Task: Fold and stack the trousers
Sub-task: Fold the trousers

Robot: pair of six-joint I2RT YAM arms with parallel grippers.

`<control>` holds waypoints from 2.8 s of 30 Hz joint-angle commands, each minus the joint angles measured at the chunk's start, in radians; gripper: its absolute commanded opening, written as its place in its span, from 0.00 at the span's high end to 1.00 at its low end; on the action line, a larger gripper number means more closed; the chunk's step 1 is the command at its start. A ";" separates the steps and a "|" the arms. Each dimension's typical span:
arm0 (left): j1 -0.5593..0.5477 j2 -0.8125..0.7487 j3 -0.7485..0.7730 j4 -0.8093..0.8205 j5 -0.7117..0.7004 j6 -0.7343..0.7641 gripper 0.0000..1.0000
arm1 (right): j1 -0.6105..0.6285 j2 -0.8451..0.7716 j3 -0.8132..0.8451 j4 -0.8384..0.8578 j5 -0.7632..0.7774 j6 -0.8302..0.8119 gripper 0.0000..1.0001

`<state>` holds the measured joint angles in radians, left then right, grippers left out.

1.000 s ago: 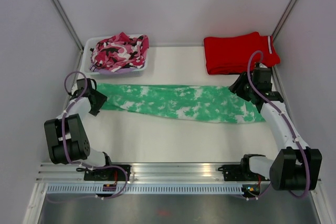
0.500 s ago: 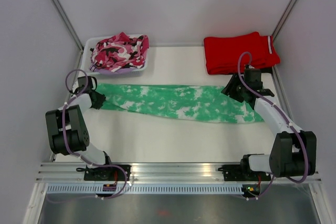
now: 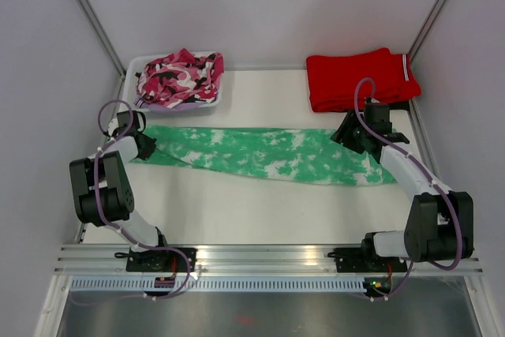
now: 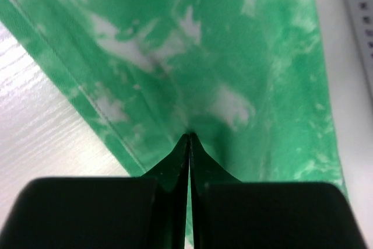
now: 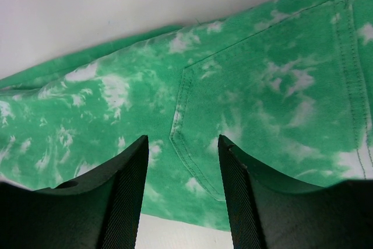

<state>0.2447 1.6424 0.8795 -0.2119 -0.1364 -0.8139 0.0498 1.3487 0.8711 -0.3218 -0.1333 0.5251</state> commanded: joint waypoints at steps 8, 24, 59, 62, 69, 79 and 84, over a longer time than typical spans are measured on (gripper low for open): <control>0.005 -0.110 0.101 -0.156 -0.078 0.065 0.98 | 0.005 0.023 0.008 0.033 0.011 -0.024 0.42; 0.047 -0.030 0.030 -0.024 0.070 0.010 0.43 | 0.016 0.035 -0.006 0.056 0.001 -0.008 0.39; 0.053 -0.159 0.064 -0.177 -0.025 0.159 0.98 | 0.047 0.141 0.028 0.056 0.004 -0.010 0.39; 0.053 -0.214 0.006 -0.181 -0.049 0.139 0.98 | 0.051 0.142 0.019 0.063 -0.005 -0.001 0.39; 0.057 -0.239 -0.096 -0.159 -0.043 0.096 0.98 | 0.055 0.153 0.034 0.047 -0.011 -0.016 0.39; 0.108 -0.196 0.105 -0.251 -0.032 0.136 0.08 | 0.082 0.220 0.101 0.018 -0.068 -0.060 0.23; 0.212 -0.086 0.219 -0.254 0.040 0.244 0.08 | 0.110 0.221 0.140 0.018 -0.060 -0.073 0.22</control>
<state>0.4091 1.4883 1.0245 -0.4561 -0.1284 -0.6746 0.1444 1.5730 0.9592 -0.3149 -0.1806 0.4793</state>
